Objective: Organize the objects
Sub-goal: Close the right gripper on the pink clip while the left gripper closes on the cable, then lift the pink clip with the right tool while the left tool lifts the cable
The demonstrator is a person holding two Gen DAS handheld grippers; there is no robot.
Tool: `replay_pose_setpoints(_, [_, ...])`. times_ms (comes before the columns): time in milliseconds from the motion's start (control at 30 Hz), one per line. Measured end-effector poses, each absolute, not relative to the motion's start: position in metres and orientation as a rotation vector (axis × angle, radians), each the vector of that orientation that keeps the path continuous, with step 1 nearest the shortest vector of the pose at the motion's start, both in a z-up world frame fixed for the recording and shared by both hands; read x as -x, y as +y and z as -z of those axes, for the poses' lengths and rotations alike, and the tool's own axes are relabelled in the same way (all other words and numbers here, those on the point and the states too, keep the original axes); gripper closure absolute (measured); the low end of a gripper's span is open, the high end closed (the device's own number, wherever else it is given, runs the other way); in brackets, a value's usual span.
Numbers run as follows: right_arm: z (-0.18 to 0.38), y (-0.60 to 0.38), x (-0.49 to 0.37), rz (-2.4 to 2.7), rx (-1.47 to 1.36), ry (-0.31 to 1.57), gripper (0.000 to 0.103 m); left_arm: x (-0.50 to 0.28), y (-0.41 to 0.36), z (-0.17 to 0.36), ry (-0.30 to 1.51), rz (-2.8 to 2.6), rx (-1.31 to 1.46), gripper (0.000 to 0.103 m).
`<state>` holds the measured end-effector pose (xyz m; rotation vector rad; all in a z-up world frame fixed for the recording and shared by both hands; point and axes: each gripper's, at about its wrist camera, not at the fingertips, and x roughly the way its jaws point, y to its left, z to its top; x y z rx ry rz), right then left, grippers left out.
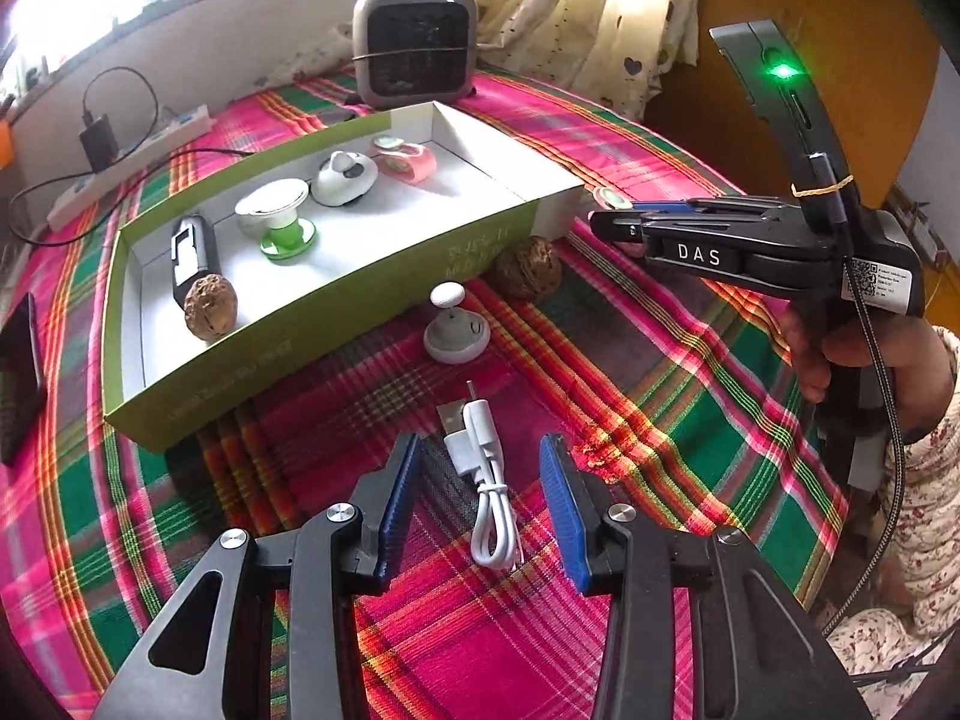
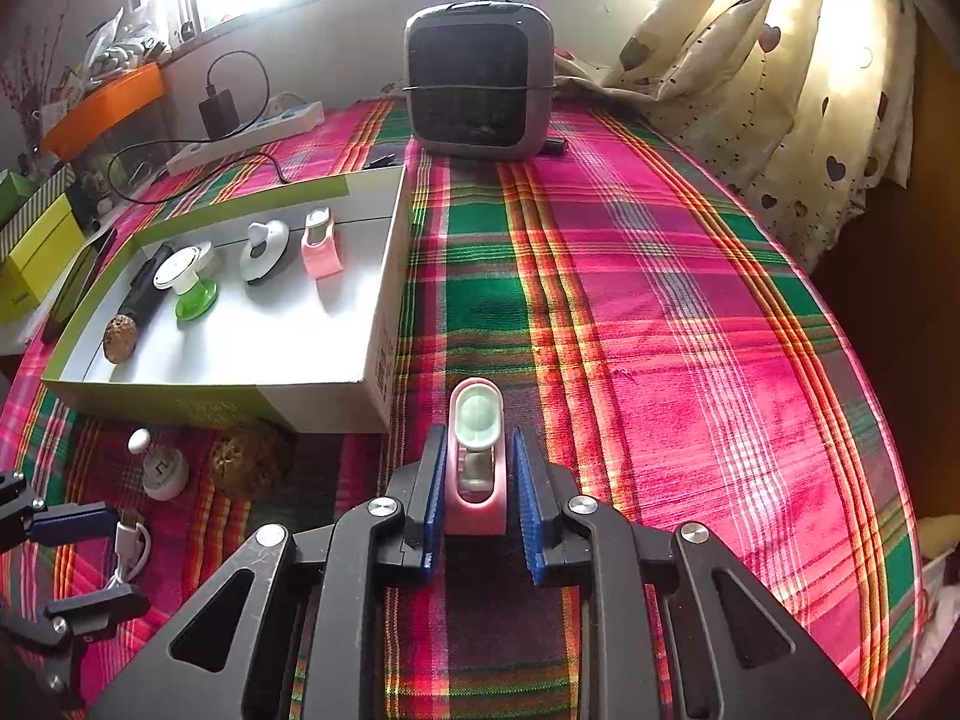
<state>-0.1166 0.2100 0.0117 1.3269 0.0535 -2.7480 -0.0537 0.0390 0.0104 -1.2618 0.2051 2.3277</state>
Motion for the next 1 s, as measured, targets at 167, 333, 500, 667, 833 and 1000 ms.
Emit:
replay_pose_setpoints(167, [-0.011, 0.21, 0.117, 2.761, -1.324, 0.057, 0.081, 0.06, 0.034, -0.009, 0.125, -2.388, 1.285, 0.08])
replay_pose_setpoints(333, [-0.011, 0.21, 0.117, 2.76, -1.323, 0.061, 0.081, 0.058, 0.034, -0.008, 0.125, -2.412, 1.282, 0.082])
replay_pose_setpoints(500, [-0.011, 0.21, 0.116, 2.754, -1.319, 0.053, 0.081, 0.055, 0.035, -0.008, 0.129, -2.443, 1.271, 0.086])
replay_pose_setpoints(667, [-0.011, 0.213, 0.115, 2.743, -1.312, 0.031, 0.085, 0.055, 0.033, -0.008, 0.102, -2.461, 1.272, 0.087])
replay_pose_setpoints(833, [-0.011, 0.215, 0.112, 2.719, -1.298, 0.011, 0.085, 0.056, 0.034, -0.008, 0.083, -2.475, 1.27, 0.087])
replay_pose_setpoints(1000, [-0.011, 0.218, 0.107, 2.702, -1.288, -0.011, 0.085, 0.058, 0.032, -0.008, 0.042, -2.475, 1.275, 0.087])
